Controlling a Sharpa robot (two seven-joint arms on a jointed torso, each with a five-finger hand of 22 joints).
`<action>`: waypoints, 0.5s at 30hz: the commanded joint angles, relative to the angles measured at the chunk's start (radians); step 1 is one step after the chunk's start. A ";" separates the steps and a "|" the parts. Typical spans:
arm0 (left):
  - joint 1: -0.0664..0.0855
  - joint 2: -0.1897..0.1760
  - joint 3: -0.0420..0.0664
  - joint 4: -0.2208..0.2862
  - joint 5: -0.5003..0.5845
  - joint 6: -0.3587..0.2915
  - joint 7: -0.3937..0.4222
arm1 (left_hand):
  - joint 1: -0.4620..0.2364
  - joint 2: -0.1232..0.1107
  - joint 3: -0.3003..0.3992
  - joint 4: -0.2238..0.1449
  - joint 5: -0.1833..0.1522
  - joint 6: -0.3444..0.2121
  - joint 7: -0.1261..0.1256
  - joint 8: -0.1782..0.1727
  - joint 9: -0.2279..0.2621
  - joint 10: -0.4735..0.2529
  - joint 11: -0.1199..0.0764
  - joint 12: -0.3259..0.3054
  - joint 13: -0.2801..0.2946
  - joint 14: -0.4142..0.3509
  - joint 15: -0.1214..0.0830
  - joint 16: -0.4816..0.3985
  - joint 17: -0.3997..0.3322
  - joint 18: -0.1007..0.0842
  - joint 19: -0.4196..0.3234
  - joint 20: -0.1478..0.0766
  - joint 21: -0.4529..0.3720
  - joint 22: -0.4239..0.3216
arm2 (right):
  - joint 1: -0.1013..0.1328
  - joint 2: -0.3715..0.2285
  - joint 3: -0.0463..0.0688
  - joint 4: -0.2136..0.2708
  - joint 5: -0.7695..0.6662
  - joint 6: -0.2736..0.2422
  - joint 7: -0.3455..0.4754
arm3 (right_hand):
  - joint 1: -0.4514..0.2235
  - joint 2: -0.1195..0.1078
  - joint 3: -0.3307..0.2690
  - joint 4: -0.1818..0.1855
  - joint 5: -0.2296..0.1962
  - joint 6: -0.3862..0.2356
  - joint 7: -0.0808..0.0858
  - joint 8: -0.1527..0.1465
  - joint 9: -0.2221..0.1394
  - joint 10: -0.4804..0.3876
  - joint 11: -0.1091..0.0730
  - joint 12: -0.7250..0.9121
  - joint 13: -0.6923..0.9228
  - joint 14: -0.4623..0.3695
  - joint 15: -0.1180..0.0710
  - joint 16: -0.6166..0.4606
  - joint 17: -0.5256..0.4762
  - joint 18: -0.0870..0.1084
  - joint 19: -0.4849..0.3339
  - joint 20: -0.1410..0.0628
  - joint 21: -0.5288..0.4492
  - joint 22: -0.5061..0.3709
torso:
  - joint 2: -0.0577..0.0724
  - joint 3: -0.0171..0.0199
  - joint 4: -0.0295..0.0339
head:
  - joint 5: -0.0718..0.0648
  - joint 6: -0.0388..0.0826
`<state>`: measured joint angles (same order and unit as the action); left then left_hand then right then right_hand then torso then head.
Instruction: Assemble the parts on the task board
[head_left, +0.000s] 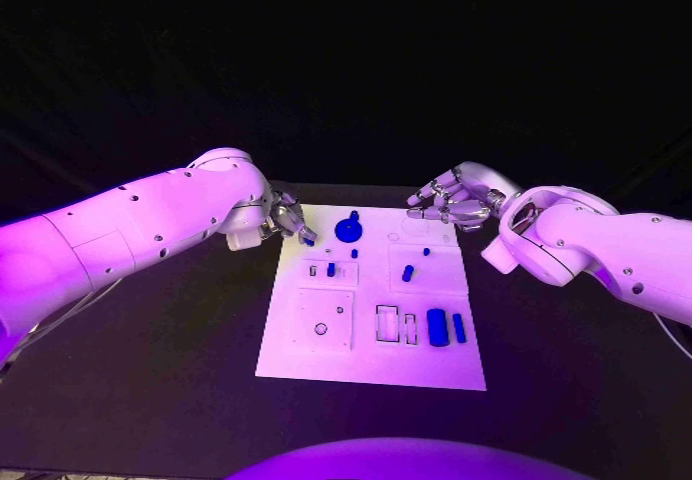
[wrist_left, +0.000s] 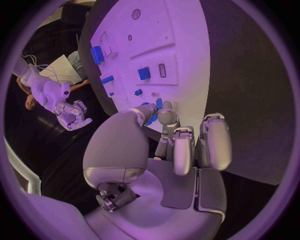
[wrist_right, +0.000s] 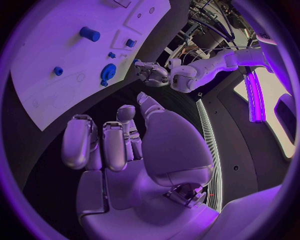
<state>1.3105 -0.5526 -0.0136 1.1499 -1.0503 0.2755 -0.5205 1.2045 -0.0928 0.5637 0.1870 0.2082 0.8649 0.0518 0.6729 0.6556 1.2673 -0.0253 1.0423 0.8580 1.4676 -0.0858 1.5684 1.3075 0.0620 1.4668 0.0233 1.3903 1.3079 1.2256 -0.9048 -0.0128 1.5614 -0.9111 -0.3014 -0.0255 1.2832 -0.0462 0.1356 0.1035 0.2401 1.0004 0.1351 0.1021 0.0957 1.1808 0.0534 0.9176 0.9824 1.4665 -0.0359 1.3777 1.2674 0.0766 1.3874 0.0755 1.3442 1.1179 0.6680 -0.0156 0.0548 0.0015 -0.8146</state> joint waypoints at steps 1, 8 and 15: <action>-0.012 -0.021 -0.004 0.046 -0.030 -0.069 0.042 | -0.005 0.001 0.143 -0.139 0.004 0.001 -0.005 0.004 0.002 0.007 -0.003 0.005 0.002 0.103 -0.002 0.002 0.263 -0.013 0.032 -0.002 0.003 0.086 | -0.001 -0.002 0.000 0.001 -0.004 0.017 0.000 | 0.003 0.007 -0.001 0.005 0.003 -0.004 0.004 -0.003 -0.001 -0.005 -0.003 0.000 -0.001 0.039 0.009 -0.004 -0.001 0.013 -0.007 0.001 -0.005 -0.001 | -0.005 -0.0005 0.0061 | -0.001 -0.004; -0.037 -0.046 -0.009 0.095 -0.086 -0.095 0.072 | -0.007 -0.001 0.146 -0.141 0.004 0.003 -0.005 0.005 0.002 0.008 -0.003 0.006 0.002 0.103 -0.002 0.002 0.263 -0.014 0.033 -0.002 0.005 0.088 | -0.003 -0.003 -0.001 0.000 -0.003 0.018 0.001 | 0.003 0.007 -0.001 0.005 0.003 -0.004 0.004 -0.003 -0.001 -0.005 -0.003 0.000 -0.001 0.039 0.009 -0.004 -0.001 0.013 -0.007 0.001 -0.005 -0.001 | -0.008 -0.0044 0.0120 | -0.003 -0.009; -0.052 -0.053 -0.011 0.112 -0.102 -0.074 0.083 | -0.010 -0.006 0.151 -0.147 0.005 0.005 -0.006 0.007 0.003 0.013 -0.004 0.010 0.007 0.103 -0.003 0.002 0.263 -0.014 0.034 -0.003 0.006 0.091 | -0.006 -0.001 -0.001 -0.002 -0.003 0.019 0.002 | 0.005 0.009 -0.001 0.006 0.003 -0.004 0.004 -0.002 -0.001 -0.003 -0.003 0.001 -0.001 0.039 0.009 -0.006 -0.002 0.013 -0.006 0.001 -0.005 -0.001 | -0.007 -0.0040 0.0088 | -0.001 -0.013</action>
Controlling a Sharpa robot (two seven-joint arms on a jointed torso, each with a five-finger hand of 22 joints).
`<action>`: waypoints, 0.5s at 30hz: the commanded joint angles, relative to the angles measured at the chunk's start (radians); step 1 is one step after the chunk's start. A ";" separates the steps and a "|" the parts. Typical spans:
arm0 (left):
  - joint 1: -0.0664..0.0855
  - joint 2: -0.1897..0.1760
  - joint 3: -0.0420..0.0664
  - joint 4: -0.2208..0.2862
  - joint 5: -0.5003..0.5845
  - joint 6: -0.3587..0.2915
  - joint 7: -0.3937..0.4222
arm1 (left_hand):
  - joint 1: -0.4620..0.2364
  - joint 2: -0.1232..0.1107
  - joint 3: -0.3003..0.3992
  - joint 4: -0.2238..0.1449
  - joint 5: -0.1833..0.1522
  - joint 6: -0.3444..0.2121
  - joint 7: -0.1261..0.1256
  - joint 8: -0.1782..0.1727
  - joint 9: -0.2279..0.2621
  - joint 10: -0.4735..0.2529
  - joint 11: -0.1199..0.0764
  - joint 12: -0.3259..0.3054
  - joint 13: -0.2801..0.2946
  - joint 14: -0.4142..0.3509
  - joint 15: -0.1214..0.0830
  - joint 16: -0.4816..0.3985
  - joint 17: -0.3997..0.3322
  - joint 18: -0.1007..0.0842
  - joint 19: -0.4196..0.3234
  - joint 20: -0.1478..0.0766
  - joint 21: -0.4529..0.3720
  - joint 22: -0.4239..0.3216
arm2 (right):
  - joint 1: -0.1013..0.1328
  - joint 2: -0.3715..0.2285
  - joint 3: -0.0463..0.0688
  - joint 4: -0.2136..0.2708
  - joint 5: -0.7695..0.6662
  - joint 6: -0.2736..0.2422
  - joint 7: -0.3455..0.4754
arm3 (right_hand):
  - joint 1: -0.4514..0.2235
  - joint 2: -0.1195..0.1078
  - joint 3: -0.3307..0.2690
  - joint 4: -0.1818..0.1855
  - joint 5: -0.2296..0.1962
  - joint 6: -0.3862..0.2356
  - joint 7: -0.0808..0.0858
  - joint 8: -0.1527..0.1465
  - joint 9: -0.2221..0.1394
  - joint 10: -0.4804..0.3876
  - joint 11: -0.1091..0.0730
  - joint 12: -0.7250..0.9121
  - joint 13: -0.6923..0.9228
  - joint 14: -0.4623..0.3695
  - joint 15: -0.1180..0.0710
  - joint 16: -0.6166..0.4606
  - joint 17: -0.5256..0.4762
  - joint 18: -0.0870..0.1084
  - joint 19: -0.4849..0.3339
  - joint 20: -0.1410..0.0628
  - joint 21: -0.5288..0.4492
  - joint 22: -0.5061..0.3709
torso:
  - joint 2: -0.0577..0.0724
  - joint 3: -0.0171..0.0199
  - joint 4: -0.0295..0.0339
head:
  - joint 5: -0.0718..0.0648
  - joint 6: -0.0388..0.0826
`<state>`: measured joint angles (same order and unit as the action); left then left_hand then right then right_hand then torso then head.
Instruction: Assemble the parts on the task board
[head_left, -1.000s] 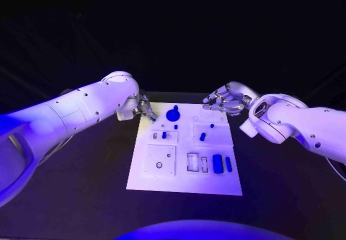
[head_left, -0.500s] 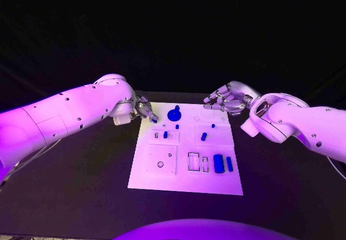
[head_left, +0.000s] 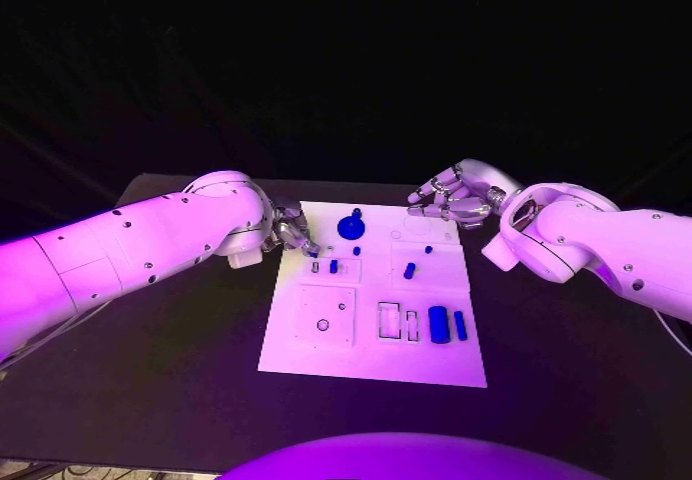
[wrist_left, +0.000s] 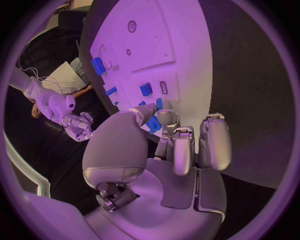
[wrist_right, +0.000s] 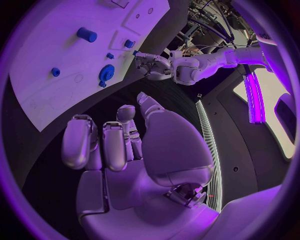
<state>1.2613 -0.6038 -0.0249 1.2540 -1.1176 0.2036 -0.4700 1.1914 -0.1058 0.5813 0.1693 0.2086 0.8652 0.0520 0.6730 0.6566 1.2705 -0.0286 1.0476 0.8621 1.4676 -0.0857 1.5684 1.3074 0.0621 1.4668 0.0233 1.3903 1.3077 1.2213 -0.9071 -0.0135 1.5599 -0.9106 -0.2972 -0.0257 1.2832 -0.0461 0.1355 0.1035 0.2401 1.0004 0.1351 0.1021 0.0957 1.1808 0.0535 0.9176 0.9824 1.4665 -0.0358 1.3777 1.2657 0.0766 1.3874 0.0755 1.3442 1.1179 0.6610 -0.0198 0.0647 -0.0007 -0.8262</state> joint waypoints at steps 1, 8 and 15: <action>-0.004 -0.003 0.000 0.010 -0.035 0.001 0.033 | 0.003 0.007 0.134 -0.129 0.004 0.005 -0.006 0.007 0.002 0.010 -0.001 0.005 0.003 0.103 -0.003 0.002 0.263 -0.014 0.034 -0.003 0.007 0.091 | -0.002 0.001 0.000 -0.001 -0.003 0.015 0.002 | 0.005 0.009 -0.001 0.006 0.003 -0.004 0.004 -0.002 -0.001 -0.003 -0.003 0.001 -0.001 0.039 0.009 -0.006 -0.001 0.013 -0.006 0.001 -0.005 -0.001 | 0.000 0.0005 -0.0006 | 0.001 -0.002; -0.013 0.003 -0.002 0.011 -0.037 0.018 0.028 | 0.003 0.006 0.135 -0.130 0.004 0.006 -0.007 0.007 0.002 0.011 -0.001 0.007 0.006 0.103 -0.003 0.002 0.263 -0.014 0.034 -0.003 0.007 0.091 | -0.004 0.002 0.000 0.000 -0.003 0.015 0.003 | 0.005 0.009 -0.001 0.006 0.003 -0.004 0.004 -0.002 -0.001 -0.003 -0.003 0.001 -0.001 0.039 0.009 -0.006 -0.001 0.013 -0.006 0.001 -0.005 -0.001 | 0.000 0.0010 -0.0003 | 0.003 -0.005; -0.024 0.010 -0.004 0.000 -0.038 0.042 0.006 | 0.002 0.006 0.135 -0.130 0.004 0.006 -0.007 0.008 0.002 0.012 -0.001 0.007 0.006 0.103 -0.003 0.002 0.263 -0.014 0.034 -0.003 0.007 0.091 | -0.004 0.001 0.000 0.000 -0.003 0.015 0.003 | 0.005 0.009 -0.001 0.006 0.003 -0.004 0.004 -0.002 -0.001 -0.003 -0.003 0.001 -0.001 0.039 0.009 -0.006 -0.001 0.013 -0.006 0.001 -0.005 -0.001 | 0.001 0.0014 -0.0013 | 0.003 -0.008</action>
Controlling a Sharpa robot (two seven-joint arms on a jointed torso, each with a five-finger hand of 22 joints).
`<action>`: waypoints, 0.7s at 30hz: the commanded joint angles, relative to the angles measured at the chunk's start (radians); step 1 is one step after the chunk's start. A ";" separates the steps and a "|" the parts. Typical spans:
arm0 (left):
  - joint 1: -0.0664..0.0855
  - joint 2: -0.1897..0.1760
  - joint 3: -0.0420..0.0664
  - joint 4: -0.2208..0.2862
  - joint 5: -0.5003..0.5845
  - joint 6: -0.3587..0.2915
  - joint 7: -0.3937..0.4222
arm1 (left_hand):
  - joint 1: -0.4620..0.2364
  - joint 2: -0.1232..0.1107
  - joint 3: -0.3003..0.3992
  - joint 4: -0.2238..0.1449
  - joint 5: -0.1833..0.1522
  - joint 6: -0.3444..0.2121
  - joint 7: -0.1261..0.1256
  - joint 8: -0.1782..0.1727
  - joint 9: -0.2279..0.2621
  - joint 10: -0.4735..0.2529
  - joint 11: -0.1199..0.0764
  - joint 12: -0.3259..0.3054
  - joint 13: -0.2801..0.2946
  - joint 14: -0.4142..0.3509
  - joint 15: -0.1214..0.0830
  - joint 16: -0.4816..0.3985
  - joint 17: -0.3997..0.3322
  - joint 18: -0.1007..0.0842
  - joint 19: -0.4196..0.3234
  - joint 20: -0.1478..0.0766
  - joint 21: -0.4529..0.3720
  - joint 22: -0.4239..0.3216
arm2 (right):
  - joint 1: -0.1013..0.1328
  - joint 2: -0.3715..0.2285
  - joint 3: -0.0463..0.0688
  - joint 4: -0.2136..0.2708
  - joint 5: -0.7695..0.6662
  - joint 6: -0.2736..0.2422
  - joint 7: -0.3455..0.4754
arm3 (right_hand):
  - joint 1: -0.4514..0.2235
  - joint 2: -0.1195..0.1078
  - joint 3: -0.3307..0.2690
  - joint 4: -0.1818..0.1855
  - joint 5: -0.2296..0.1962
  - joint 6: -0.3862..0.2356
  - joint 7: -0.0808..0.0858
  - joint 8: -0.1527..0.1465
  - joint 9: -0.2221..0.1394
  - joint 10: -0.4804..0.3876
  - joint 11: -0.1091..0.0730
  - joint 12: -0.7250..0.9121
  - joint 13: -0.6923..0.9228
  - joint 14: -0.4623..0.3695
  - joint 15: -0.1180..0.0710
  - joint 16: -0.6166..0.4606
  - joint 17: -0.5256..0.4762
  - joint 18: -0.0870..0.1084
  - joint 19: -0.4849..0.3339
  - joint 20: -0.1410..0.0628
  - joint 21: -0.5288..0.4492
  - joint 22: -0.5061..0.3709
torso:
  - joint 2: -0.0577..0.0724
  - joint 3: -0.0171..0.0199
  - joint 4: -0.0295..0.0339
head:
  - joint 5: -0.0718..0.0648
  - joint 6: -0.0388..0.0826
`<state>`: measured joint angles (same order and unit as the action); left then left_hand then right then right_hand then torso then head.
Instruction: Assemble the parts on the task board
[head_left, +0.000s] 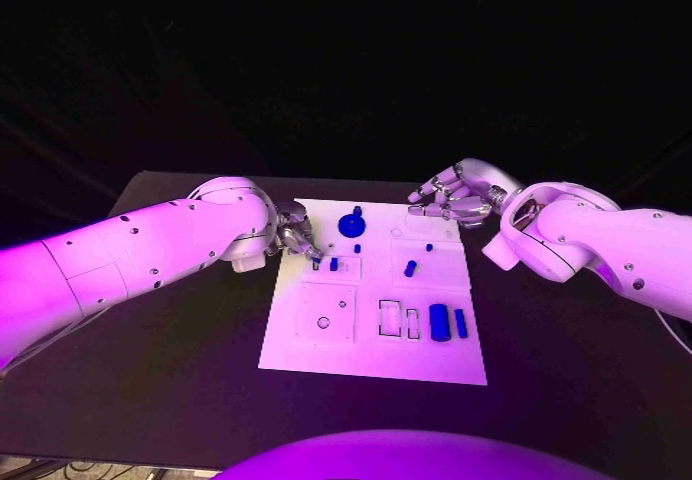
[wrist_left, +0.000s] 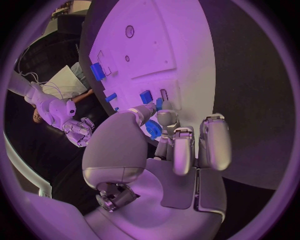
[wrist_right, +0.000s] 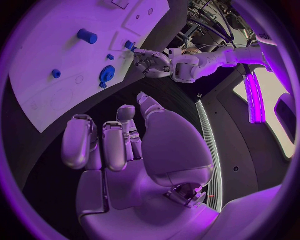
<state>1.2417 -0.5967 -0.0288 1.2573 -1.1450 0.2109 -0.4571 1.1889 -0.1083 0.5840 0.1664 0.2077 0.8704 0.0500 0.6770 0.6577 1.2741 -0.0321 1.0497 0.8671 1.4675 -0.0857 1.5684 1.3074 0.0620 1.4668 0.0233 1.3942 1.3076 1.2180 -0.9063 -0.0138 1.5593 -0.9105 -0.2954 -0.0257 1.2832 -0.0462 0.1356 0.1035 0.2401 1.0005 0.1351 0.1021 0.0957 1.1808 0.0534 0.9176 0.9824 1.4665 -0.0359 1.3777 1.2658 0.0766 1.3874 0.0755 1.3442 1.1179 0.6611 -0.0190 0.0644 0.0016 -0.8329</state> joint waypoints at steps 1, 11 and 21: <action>-0.005 0.003 -0.001 -0.004 -0.011 0.041 -0.010 | 0.004 0.007 0.133 -0.128 0.006 0.001 -0.005 0.004 0.001 0.009 0.002 0.005 0.001 0.103 -0.003 0.002 0.263 -0.014 0.034 -0.003 0.002 0.090 | -0.001 0.000 0.000 0.001 -0.003 0.014 0.003 | 0.005 0.009 -0.001 0.006 0.003 -0.004 0.004 -0.002 -0.001 -0.003 -0.003 0.001 -0.001 0.039 0.009 -0.006 -0.001 0.013 -0.006 0.001 -0.005 -0.001 | 0.001 0.0005 -0.0010 | 0.000 -0.002; -0.010 0.005 -0.002 -0.007 -0.015 0.080 -0.023 | 0.004 0.007 0.134 -0.129 0.006 0.001 -0.005 0.004 0.001 0.009 0.002 0.006 0.001 0.103 -0.003 0.002 0.263 -0.014 0.034 -0.003 0.002 0.090 | -0.001 -0.001 0.000 0.003 -0.003 0.014 0.003 | 0.005 0.009 -0.001 0.006 0.003 -0.004 0.004 -0.002 -0.001 -0.003 -0.003 0.001 -0.001 0.039 0.009 -0.006 -0.001 0.013 -0.006 0.001 -0.005 -0.001 | 0.001 0.0000 0.0000 | 0.002 -0.004; -0.011 0.003 -0.003 -0.007 -0.016 0.100 -0.027 | 0.002 0.005 0.137 -0.132 0.008 0.003 -0.005 0.004 0.001 0.010 0.002 0.006 0.001 0.103 -0.004 0.002 0.263 -0.014 0.034 -0.003 0.003 0.091 | -0.001 -0.002 0.000 0.004 -0.003 0.014 0.004 | 0.005 0.009 -0.001 0.006 0.003 -0.004 0.004 -0.002 -0.001 -0.003 -0.003 0.001 -0.001 0.039 0.009 -0.006 -0.001 0.013 -0.006 0.001 -0.005 -0.001 | 0.000 -0.0004 0.0002 | 0.003 -0.005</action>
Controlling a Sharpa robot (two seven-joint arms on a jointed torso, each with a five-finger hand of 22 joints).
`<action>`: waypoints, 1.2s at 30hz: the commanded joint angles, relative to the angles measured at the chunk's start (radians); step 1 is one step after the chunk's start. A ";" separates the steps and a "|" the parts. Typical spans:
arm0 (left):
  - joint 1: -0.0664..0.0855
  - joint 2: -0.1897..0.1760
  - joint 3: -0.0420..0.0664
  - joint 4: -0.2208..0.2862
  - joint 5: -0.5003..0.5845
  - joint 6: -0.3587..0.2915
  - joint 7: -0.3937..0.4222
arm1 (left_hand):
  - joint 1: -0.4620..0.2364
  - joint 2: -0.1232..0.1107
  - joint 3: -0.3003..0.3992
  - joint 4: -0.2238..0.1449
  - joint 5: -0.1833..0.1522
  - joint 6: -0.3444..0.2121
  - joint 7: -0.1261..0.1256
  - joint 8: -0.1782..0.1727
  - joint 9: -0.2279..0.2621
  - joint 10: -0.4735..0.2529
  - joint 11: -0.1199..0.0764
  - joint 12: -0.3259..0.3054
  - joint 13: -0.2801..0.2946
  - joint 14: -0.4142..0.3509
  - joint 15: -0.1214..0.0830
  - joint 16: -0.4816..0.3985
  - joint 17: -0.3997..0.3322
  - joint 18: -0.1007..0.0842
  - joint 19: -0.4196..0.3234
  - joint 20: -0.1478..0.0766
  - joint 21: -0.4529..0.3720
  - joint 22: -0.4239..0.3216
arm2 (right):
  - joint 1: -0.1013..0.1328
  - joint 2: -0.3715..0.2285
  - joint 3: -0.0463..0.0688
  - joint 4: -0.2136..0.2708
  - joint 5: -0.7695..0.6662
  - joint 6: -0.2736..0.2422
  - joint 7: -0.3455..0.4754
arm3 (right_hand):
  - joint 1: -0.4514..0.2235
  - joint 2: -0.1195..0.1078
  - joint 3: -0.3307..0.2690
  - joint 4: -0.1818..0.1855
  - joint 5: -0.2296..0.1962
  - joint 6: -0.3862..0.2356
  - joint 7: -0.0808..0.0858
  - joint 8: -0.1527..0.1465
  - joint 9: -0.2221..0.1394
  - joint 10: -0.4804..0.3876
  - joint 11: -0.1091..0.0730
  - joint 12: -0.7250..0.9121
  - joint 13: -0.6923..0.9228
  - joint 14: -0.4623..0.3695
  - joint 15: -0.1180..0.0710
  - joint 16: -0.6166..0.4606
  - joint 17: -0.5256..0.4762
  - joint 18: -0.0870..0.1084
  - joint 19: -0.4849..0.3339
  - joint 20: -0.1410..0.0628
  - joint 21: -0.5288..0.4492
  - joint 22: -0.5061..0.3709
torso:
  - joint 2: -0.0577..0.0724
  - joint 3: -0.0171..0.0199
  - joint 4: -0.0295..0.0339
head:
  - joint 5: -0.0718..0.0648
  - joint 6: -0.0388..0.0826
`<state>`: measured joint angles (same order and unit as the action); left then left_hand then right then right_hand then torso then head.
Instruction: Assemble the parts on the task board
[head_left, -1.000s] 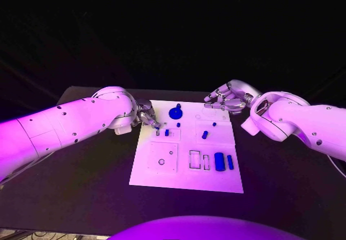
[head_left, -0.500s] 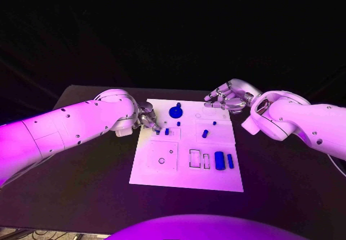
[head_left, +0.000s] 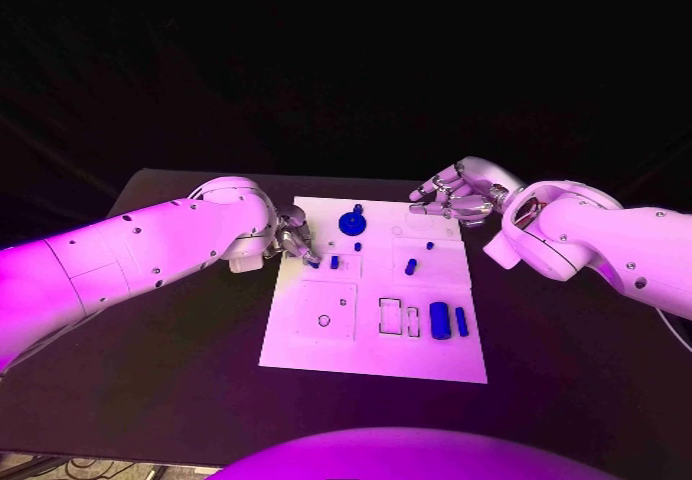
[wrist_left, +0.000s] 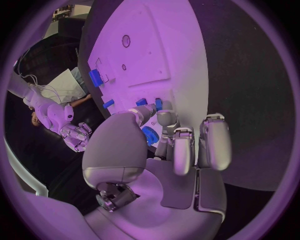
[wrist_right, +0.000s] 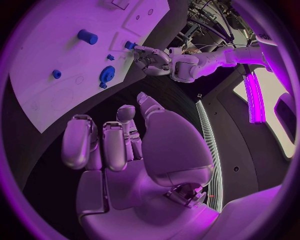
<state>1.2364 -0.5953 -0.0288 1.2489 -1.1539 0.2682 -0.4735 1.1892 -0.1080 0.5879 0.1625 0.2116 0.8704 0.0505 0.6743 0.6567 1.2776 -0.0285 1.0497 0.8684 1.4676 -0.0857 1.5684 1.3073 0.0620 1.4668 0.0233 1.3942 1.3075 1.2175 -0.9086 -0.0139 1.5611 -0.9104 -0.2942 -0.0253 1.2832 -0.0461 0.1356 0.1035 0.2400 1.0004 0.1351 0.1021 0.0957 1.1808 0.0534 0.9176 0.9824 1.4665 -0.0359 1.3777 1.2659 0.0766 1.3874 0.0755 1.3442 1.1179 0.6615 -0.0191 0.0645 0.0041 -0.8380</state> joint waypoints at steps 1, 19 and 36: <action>-0.006 0.001 -0.003 0.002 -0.007 0.043 -0.011 | 0.001 0.003 0.135 -0.130 0.005 0.003 -0.006 0.007 0.002 0.008 -0.002 0.006 0.000 0.103 -0.004 0.002 0.264 -0.014 0.034 -0.004 0.003 0.092 | -0.001 0.000 0.000 0.002 -0.003 0.013 0.003 | 0.005 0.009 -0.001 0.006 0.003 -0.004 0.004 -0.002 -0.001 -0.003 -0.003 0.001 -0.001 0.039 0.009 -0.006 -0.001 0.013 -0.006 0.001 -0.005 -0.001 | 0.000 -0.0003 0.0001 | 0.000 0.000; -0.005 0.017 -0.003 -0.002 -0.005 0.046 -0.026 | -0.035 -0.001 0.138 -0.125 0.026 0.019 -0.010 0.011 0.001 0.021 -0.004 0.014 0.007 0.103 -0.005 0.002 0.264 -0.015 0.036 -0.004 0.006 0.097 | -0.001 0.000 0.000 0.003 -0.003 0.013 0.003 | 0.005 0.009 -0.001 0.006 0.003 -0.004 0.004 -0.002 -0.001 -0.003 -0.003 0.001 -0.001 0.039 0.009 -0.006 -0.001 0.013 -0.006 0.001 -0.005 -0.001 | 0.001 0.0001 -0.0007 | 0.000 -0.004; -0.005 0.042 -0.004 -0.029 0.007 0.077 -0.040 | -0.140 0.007 0.031 -0.069 0.022 0.090 -0.033 -0.010 -0.027 0.070 -0.020 0.051 0.061 0.103 -0.015 0.002 0.264 -0.020 0.045 -0.012 0.023 0.118 | -0.001 -0.003 0.000 0.006 -0.003 0.011 0.004 | 0.007 0.010 -0.002 0.007 0.004 -0.004 0.004 -0.002 -0.001 -0.003 -0.003 0.002 -0.002 0.039 0.008 -0.008 -0.004 0.013 -0.007 0.001 -0.007 -0.003 | 0.001 -0.0005 -0.0008 | -0.004 -0.006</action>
<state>1.2366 -0.5567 -0.0293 1.2205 -1.1575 0.3038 -0.5082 1.0573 -0.1004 0.6234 0.0935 0.2318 0.9460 0.0285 0.6680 0.6303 1.3440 -0.0516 1.0962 0.9290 1.4676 -0.0929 1.5684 1.3078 0.0622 1.4668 0.0161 1.4144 1.3074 1.2174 -0.9120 -0.0140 1.5654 -0.9104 -0.2932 -0.0252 1.2886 -0.0408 0.1355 0.1035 0.2400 1.0004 0.1351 0.1021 0.0957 1.1807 0.0535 0.9176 0.9812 1.4665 -0.0359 1.3737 1.2632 0.0766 1.3874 0.0755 1.3442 1.1166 0.6623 -0.0190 0.0630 0.0012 -0.8448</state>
